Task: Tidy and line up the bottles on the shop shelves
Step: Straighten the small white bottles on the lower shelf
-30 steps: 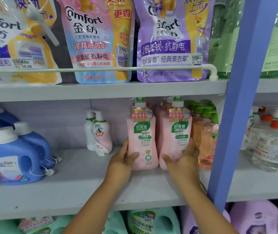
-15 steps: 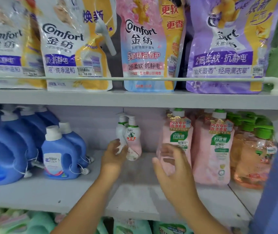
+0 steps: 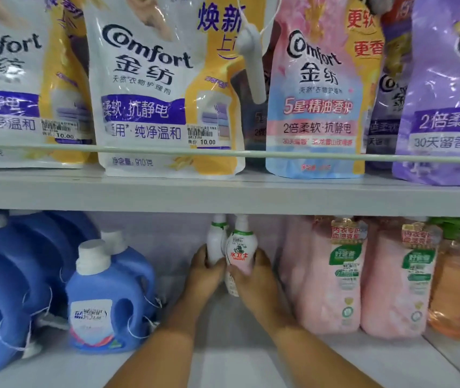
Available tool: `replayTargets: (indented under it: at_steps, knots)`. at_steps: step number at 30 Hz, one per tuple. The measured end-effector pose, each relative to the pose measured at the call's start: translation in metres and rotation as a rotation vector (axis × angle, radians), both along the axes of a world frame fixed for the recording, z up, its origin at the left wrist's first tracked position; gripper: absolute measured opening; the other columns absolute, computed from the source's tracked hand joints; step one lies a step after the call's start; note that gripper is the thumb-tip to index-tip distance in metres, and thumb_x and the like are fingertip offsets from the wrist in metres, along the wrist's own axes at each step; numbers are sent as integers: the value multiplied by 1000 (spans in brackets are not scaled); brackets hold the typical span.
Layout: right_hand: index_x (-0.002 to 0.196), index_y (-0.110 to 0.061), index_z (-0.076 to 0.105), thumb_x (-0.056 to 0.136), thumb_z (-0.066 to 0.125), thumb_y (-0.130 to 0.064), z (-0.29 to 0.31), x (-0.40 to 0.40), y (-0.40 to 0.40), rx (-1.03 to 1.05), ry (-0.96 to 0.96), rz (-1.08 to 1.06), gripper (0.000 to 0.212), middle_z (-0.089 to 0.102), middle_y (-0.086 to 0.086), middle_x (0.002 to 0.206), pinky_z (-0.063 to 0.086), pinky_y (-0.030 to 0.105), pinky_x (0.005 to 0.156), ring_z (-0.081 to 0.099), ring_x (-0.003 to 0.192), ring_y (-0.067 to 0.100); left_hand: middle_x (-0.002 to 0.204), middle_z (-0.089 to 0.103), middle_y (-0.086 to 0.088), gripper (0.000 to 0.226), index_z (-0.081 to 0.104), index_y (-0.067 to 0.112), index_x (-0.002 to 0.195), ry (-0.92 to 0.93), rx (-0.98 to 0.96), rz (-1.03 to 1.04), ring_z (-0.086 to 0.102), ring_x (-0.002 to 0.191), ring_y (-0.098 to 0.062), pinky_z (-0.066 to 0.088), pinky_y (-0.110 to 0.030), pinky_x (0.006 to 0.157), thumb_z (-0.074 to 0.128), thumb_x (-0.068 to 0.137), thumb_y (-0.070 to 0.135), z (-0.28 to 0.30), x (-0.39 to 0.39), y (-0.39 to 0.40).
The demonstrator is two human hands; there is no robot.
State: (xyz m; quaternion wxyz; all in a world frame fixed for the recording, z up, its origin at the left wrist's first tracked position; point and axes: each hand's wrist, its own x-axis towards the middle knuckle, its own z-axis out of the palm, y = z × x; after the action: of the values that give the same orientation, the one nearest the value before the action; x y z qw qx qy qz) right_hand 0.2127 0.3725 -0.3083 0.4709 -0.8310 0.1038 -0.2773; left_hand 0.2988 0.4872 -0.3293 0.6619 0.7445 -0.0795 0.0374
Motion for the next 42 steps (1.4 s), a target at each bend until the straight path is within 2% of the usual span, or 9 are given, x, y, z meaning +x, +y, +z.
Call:
replayTargets:
  at_steps: [3, 5, 8, 12, 17, 20, 24, 29, 42]
  knots:
    - [114, -25, 56, 80, 79, -34, -3, -6, 1, -2, 12, -36, 42, 69, -8, 110, 54, 31, 82, 68, 100, 14, 85, 75, 22, 34, 67, 49, 95, -32, 41, -18, 70, 74, 6, 51, -15, 60, 67, 62, 57, 1, 3, 1]
    - [106, -31, 55, 78, 79, -35, -4, -21, 2, 15, 33, -60, 37, 67, -16, 100, 50, 20, 72, 66, 90, 7, 80, 70, 33, 37, 65, 43, 90, -75, 77, -5, 67, 68, 12, 47, -12, 53, 70, 57, 60, 2, -4, 5]
    - [85, -38, 53, 78, 80, -34, -2, -54, 5, 52, 38, -56, 28, 62, -24, 83, 46, 10, 62, 63, 76, -4, 78, 72, 18, 33, 62, 35, 92, -97, 156, 16, 68, 68, 3, 46, -13, 50, 76, 63, 44, 5, -21, 13]
    - [104, -30, 64, 79, 82, -30, 1, -118, -2, 148, 60, 49, 31, 74, -11, 100, 60, 35, 82, 72, 93, 10, 82, 70, 13, 29, 61, 27, 92, -106, 203, 2, 70, 78, -15, 54, -27, 62, 82, 73, 34, 14, -65, 21]
    - [104, -29, 69, 76, 86, -30, -1, -219, -45, 257, 11, 59, 33, 76, -15, 97, 57, 17, 68, 71, 83, -4, 97, 71, 8, 30, 61, 33, 104, -159, 161, 78, 66, 81, -5, 49, -25, 63, 82, 83, 36, 6, -168, 21]
    - [103, -28, 71, 78, 87, -23, -1, -284, -91, 315, -41, 41, 30, 77, -20, 93, 54, 12, 63, 72, 82, -3, 87, 74, 18, 25, 66, 44, 95, -188, 77, 51, 67, 78, 7, 48, -17, 61, 84, 82, 33, 8, -243, -2]
    - [103, -26, 73, 77, 88, -17, 2, -366, -171, 338, -80, -33, 32, 79, -13, 95, 56, 16, 65, 74, 85, 3, 81, 72, 33, 25, 68, 41, 92, -157, -25, -53, 68, 71, 12, 50, -11, 49, 83, 82, 25, 14, -336, -66]
    - [102, -27, 73, 75, 88, -26, -6, -474, -272, 336, -113, -167, 31, 78, -19, 93, 50, 7, 61, 72, 79, -4, 85, 79, 19, 26, 75, 35, 95, -135, -76, -243, 73, 74, 6, 51, -7, 55, 84, 81, 16, 14, -419, -178]
    - [103, -34, 73, 71, 90, -29, -25, -626, -487, 401, -146, -491, 37, 76, -24, 92, 50, 8, 61, 68, 81, -10, 87, 79, 17, 24, 75, 31, 97, -62, -23, -537, 75, 78, -1, 55, -15, 58, 85, 79, 18, -2, -508, -458]
